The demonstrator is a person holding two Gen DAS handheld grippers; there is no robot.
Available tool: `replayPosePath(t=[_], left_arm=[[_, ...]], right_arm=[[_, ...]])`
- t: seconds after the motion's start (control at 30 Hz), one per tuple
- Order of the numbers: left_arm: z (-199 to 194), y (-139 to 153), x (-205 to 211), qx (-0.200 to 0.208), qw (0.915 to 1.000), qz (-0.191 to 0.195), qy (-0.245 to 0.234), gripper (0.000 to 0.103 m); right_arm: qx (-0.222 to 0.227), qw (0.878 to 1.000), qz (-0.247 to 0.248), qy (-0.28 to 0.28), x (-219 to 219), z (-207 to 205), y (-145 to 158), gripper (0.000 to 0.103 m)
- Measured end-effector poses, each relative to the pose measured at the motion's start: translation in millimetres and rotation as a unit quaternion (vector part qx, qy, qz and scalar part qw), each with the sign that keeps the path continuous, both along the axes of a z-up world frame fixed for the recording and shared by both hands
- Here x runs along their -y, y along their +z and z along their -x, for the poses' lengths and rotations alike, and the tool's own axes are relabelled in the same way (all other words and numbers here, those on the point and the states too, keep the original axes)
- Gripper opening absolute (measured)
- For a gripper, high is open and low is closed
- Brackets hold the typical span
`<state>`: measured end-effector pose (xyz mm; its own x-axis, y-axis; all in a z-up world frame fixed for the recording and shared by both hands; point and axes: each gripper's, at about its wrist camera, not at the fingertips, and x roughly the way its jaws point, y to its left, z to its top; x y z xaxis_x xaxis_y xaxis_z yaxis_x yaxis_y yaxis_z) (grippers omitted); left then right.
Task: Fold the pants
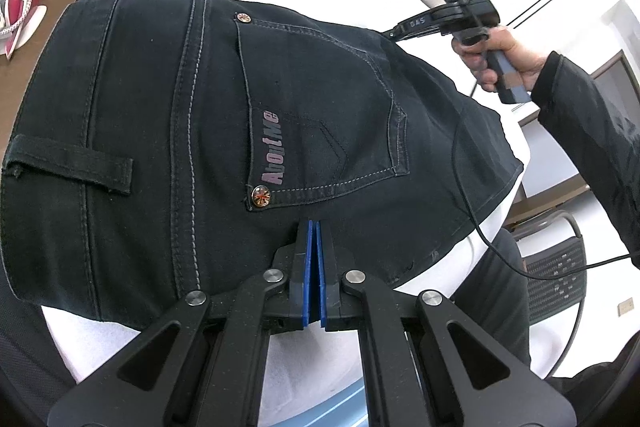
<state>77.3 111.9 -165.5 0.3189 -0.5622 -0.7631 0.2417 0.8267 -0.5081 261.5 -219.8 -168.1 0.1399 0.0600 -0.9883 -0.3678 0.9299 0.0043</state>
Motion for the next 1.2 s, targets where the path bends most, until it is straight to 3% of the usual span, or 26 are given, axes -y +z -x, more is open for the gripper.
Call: replayPosePath(t=[0.07, 0.17, 0.2, 0.27, 0.37, 0.5, 0.57, 0.6, 0.67, 0.9, 0.97, 1.03, 1.1, 1.13, 1.17, 1.2], left_arm=[[0.4, 1.4, 0.5, 0.002, 1.0000, -0.002, 0.000, 0.001], [2.2, 1.9, 5.6, 0.003, 1.0000, -0.005, 0.002, 0.001], [3.5, 0.9, 8.3, 0.005, 1.0000, -0.007, 0.002, 0.001], [4.7, 1.3, 11.1, 0.007, 0.9999, -0.010, 0.002, 0.001], [6.8, 0.6, 15.6, 0.009, 0.9998, -0.014, 0.005, 0.001], [9.4, 0.8, 22.8, 0.013, 0.9996, -0.025, 0.005, 0.001], [9.8, 1.1, 25.3, 0.012, 0.9995, -0.029, 0.004, 0.002], [9.8, 1.3, 26.6, 0.011, 0.9995, -0.031, 0.003, 0.002], [9.4, 2.2, 30.5, 0.011, 0.9993, -0.035, 0.002, 0.002], [5.7, 4.8, 43.9, 0.005, 0.9988, -0.049, 0.003, 0.001], [4.1, 6.2, 48.5, 0.004, 0.9984, -0.056, 0.002, 0.002], [3.8, 5.9, 53.2, 0.003, 0.9982, -0.060, 0.002, 0.002], [4.0, 4.4, 54.8, 0.003, 0.9982, -0.060, 0.004, 0.002], [3.9, 5.2, 57.5, 0.002, 0.9980, -0.062, 0.005, 0.002], [4.2, 5.5, 58.4, 0.003, 0.9978, -0.065, 0.004, 0.002], [3.8, 7.3, 61.6, 0.003, 0.9974, -0.072, 0.002, 0.002]], right_arm=[[0.018, 0.999, -0.010, -0.044, 12.4, -4.1, 1.7, 0.000], [0.092, 0.989, 0.005, -0.113, 29.9, -0.4, 20.7, 0.001], [0.110, 0.983, -0.009, -0.149, 40.7, 4.0, 29.7, 0.007], [0.103, 0.978, -0.077, -0.166, 39.8, 21.7, 43.6, 0.008], [0.083, 0.966, -0.209, -0.127, 22.6, 62.9, 51.9, 0.008], [0.032, 0.949, -0.298, -0.096, -0.7, 103.3, 16.3, 0.008], [0.013, 0.946, -0.293, -0.137, 23.4, 103.5, -14.6, 0.008], [0.009, 0.941, -0.292, -0.168, 41.6, 103.6, -28.9, 0.000], [0.020, 0.914, -0.338, -0.225, 82.7, 103.1, -42.1, 0.000], [0.105, 0.868, -0.312, -0.373, 244.4, 122.8, -36.1, 0.000], [0.134, 0.860, -0.247, -0.427, 290.2, 133.5, -29.1, 0.000], [0.155, 0.830, -0.213, -0.491, 336.1, 145.9, -25.9, 0.000], [0.175, 0.788, -0.169, -0.566, 378.1, 167.8, -11.4, 0.000], [0.194, 0.771, -0.164, -0.584, 391.6, 181.4, 1.6, 0.008], [0.207, 0.767, -0.168, -0.584, 393.8, 190.3, 10.6, 0.008], [0.220, 0.772, -0.181, -0.569, 377.7, 192.9, 19.5, 0.008]])
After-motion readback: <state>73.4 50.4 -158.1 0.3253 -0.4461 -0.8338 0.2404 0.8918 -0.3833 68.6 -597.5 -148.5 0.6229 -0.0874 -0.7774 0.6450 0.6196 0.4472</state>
